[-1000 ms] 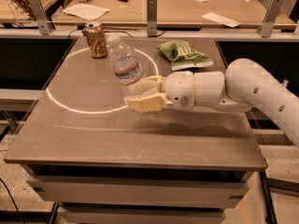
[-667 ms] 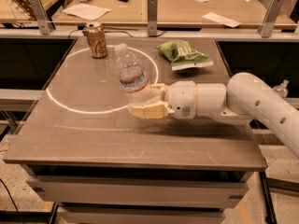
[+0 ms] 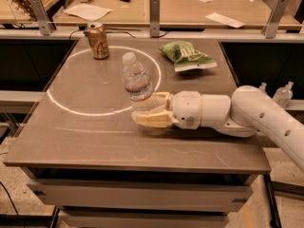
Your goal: Place water bottle upright
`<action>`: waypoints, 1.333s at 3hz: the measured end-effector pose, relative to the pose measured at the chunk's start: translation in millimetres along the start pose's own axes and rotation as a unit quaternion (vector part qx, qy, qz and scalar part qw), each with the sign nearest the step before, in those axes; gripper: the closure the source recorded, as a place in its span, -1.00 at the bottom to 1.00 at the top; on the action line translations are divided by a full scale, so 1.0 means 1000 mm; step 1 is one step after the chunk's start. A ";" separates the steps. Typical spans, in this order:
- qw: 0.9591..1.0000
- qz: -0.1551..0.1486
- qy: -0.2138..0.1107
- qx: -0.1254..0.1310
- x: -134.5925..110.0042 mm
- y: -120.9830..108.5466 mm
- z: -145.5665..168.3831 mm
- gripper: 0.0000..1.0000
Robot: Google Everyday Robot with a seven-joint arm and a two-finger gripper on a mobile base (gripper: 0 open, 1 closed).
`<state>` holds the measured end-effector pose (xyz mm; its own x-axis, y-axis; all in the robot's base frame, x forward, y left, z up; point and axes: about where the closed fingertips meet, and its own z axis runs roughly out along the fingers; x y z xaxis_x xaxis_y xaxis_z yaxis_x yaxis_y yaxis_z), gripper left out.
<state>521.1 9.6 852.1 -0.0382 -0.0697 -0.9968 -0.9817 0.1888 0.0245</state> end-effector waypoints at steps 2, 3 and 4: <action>1.000 -0.006 -0.004 -0.009 0.007 0.005 0.001 -0.28; 1.000 -0.008 -0.004 -0.013 0.008 0.006 0.002 -0.74; 1.000 -0.010 -0.004 -0.019 0.008 0.008 0.005 -1.00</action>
Offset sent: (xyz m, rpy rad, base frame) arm -0.0063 -0.0033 -0.0107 0.0072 -0.0149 0.0157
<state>514.1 15.2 843.9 -0.0179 -0.0653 -0.9977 -0.9885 0.1510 0.0078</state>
